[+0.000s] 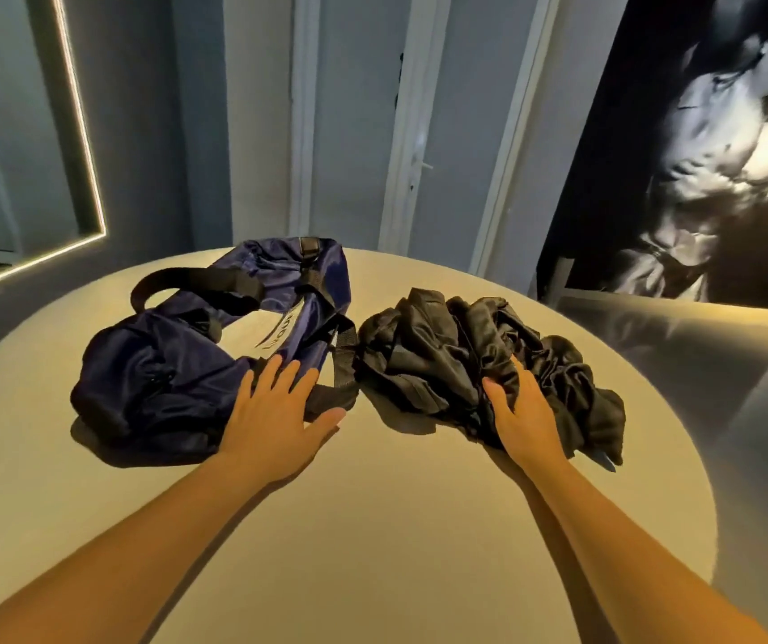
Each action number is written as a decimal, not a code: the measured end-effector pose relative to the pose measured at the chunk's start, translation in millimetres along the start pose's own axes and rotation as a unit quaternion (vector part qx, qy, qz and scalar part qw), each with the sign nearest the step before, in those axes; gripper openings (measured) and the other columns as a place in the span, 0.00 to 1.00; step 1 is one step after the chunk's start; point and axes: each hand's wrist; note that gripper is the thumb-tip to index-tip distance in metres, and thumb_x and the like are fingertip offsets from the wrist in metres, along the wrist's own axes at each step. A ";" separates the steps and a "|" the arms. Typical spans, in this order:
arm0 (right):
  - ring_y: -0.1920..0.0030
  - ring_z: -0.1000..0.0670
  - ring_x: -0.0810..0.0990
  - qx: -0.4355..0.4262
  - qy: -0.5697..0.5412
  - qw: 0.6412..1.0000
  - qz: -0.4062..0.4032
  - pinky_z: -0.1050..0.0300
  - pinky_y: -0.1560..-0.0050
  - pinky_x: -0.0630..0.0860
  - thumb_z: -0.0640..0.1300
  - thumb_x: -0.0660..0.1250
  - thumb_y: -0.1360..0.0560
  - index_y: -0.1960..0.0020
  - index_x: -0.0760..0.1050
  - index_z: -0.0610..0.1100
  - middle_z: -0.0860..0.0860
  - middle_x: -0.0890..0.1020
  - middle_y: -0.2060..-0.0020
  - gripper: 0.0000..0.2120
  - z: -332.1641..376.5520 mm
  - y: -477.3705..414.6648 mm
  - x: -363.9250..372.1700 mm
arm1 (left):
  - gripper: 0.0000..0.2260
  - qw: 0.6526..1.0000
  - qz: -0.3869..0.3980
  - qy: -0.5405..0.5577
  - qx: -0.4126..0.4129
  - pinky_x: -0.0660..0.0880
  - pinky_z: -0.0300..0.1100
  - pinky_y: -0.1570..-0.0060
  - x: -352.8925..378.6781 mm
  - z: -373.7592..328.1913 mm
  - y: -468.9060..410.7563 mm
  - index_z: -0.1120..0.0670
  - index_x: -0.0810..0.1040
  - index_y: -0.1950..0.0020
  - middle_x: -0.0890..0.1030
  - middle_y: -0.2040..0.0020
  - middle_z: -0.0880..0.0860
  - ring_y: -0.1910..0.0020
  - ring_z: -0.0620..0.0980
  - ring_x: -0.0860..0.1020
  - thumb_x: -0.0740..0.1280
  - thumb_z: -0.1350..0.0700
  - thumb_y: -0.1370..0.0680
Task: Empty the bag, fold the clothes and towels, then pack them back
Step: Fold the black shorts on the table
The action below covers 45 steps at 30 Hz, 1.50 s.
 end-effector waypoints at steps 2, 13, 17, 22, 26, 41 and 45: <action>0.28 0.42 0.72 0.000 -0.024 1.000 -0.020 0.45 0.27 0.68 0.56 0.58 0.16 0.20 0.60 0.51 0.48 0.73 0.26 0.27 -5.9 -8.0 -2.2 | 0.43 0.999 -0.015 0.026 -0.021 0.44 0.62 0.21 -7.1 -8.7 -5.4 0.48 0.58 0.17 0.58 0.17 0.52 0.17 0.55 0.49 0.40 0.24 0.24; 0.32 0.47 0.75 -0.001 -0.127 0.985 -0.113 0.47 0.31 0.72 0.50 0.60 0.16 0.19 0.45 0.63 0.48 0.74 0.28 0.33 -16.6 -11.4 -13.1 | 0.42 0.953 -0.060 0.295 0.039 0.67 0.58 0.27 -22.0 -127.8 -59.7 0.41 0.56 0.18 0.68 0.22 0.47 0.25 0.53 0.68 0.69 0.30 0.27; 0.44 0.57 0.70 -0.053 -0.085 0.991 -0.084 0.59 0.42 0.69 0.51 0.59 0.15 0.18 0.50 0.62 0.50 0.68 0.26 0.30 -16.3 -9.8 -16.8 | 0.16 0.962 -0.089 0.258 0.013 0.78 0.54 0.44 -13.7 -132.7 -53.6 0.49 0.82 0.41 0.84 0.46 0.49 0.47 0.52 0.81 0.70 0.40 0.22; 0.41 0.44 0.79 -0.060 -0.017 0.997 -0.044 0.55 0.40 0.73 0.46 0.59 0.15 0.26 0.71 0.47 0.47 0.77 0.35 0.18 -33.8 -33.1 -34.1 | 0.09 0.933 -0.130 0.335 -0.030 0.78 0.48 0.56 -44.9 -129.1 -41.5 0.51 0.81 0.57 0.83 0.60 0.49 0.59 0.49 0.80 0.71 0.49 0.20; 0.41 0.35 0.78 0.122 -0.113 0.982 -0.093 0.44 0.38 0.73 0.44 0.58 0.15 0.34 0.76 0.36 0.37 0.81 0.40 0.16 -17.6 -84.4 -74.6 | 0.09 0.874 -0.177 0.434 -0.127 0.77 0.48 0.58 -94.6 -120.7 -47.7 0.53 0.84 0.57 0.83 0.61 0.52 0.58 0.52 0.81 0.71 0.51 0.20; 0.33 0.45 0.74 -0.147 -0.001 0.989 0.020 0.50 0.36 0.73 0.53 0.66 0.20 0.28 0.71 0.50 0.49 0.74 0.33 0.22 48.1 -22.5 -99.2 | 0.05 0.817 -0.326 0.465 -0.097 0.82 0.57 0.49 -183.2 -119.9 -28.4 0.51 0.85 0.53 0.85 0.60 0.49 0.55 0.51 0.83 0.72 0.51 0.21; 0.32 0.44 0.72 -0.207 0.227 0.940 0.150 0.41 0.32 0.71 0.64 0.64 0.22 0.22 0.61 0.53 0.51 0.75 0.32 0.33 37.5 -4.9 -64.6 | 0.06 0.807 -0.339 0.476 -0.087 0.82 0.56 0.48 -201.2 -125.5 -21.5 0.51 0.85 0.54 0.84 0.60 0.50 0.55 0.52 0.83 0.72 0.52 0.21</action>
Point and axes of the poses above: each hand's wrist, its own y-axis away from the middle knuckle, its own x-axis out of the palm, z = x × y
